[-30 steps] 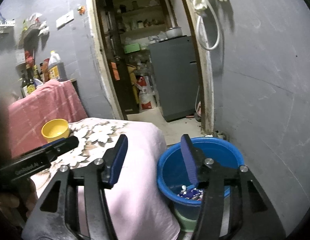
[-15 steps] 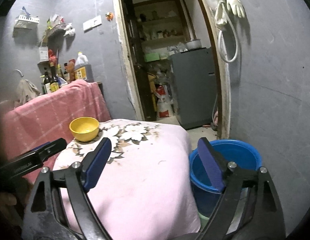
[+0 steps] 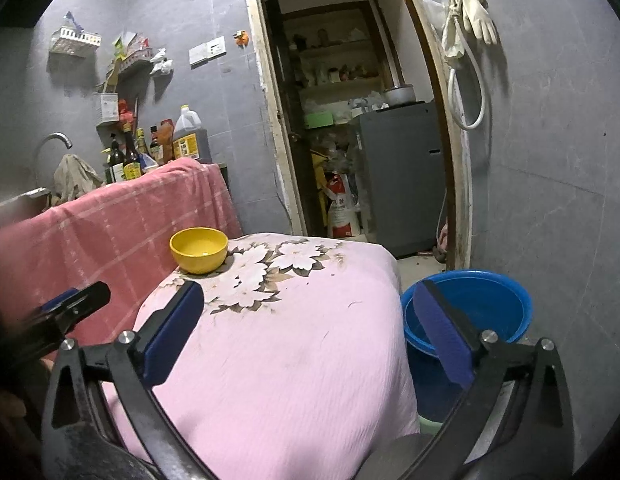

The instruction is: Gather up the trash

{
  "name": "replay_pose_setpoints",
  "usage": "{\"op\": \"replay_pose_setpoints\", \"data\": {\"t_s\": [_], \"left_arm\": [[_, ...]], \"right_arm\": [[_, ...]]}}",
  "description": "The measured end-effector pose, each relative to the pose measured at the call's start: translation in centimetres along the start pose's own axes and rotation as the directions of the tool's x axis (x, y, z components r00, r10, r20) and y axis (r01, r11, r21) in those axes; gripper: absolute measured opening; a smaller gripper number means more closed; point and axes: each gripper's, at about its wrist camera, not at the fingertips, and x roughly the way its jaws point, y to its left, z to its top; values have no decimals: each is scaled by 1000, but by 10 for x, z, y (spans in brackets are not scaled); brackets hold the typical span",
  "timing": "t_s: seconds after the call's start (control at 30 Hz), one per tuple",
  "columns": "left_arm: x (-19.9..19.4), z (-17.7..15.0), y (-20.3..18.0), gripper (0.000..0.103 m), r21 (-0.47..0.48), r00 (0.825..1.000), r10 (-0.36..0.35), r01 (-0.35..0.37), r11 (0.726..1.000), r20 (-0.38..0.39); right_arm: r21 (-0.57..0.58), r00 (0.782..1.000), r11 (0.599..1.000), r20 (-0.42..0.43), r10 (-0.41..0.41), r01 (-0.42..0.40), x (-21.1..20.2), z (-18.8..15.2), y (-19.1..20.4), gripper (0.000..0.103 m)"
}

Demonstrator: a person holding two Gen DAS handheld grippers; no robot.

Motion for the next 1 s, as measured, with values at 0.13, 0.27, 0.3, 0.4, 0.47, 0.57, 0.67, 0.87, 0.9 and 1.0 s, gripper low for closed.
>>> {"op": "replay_pose_setpoints", "data": {"t_s": [0.13, 0.27, 0.3, 0.4, 0.47, 0.57, 0.67, 0.87, 0.9, 1.0], "left_arm": [[-14, -10, 11, 98, -12, 999, 33, -33, 999, 5], [-27, -21, 17, 98, 7, 998, 64, -64, 998, 24], [-31, -24, 17, 98, 13, 997, 71, -71, 997, 28], [-40, -34, 18, 98, 30, 995, 90, -91, 995, 40], [-47, -42, 22, 98, 37, 993, 104, -106, 994, 54], [-54, -53, 26, 98, 41, 990, 125, -128, 991, 64], [-59, -63, 34, 98, 24, 987, 148, -150, 988, 65], [-66, -74, 38, 98, 22, 984, 166, -168, 986, 69], [-67, -76, 39, 98, 23, 983, 167, -169, 985, 74], [-69, -79, 40, 98, 18, 981, 173, -175, 984, 84]], "right_arm": [[-22, 1000, 1000, 20, -5, 5, -13, -10, 9, 103], [-40, 999, 999, 39, -8, 9, -24, -19, 20, 103], [-47, 999, 999, 42, -8, 10, -26, -21, 23, 103], [-71, 999, 997, 49, -13, 16, -31, -29, 30, 103], [-81, 998, 997, 53, -14, 18, -36, -35, 34, 103], [-89, 998, 995, 62, -28, 33, -41, -43, 38, 103], [-84, 998, 996, 52, -36, 41, -45, -53, 39, 103], [-68, 998, 996, 25, -50, 52, -48, -71, 39, 103], [-66, 998, 996, 24, -53, 54, -50, -74, 40, 103], [-77, 998, 995, 31, -62, 64, -53, -79, 43, 103]]}}
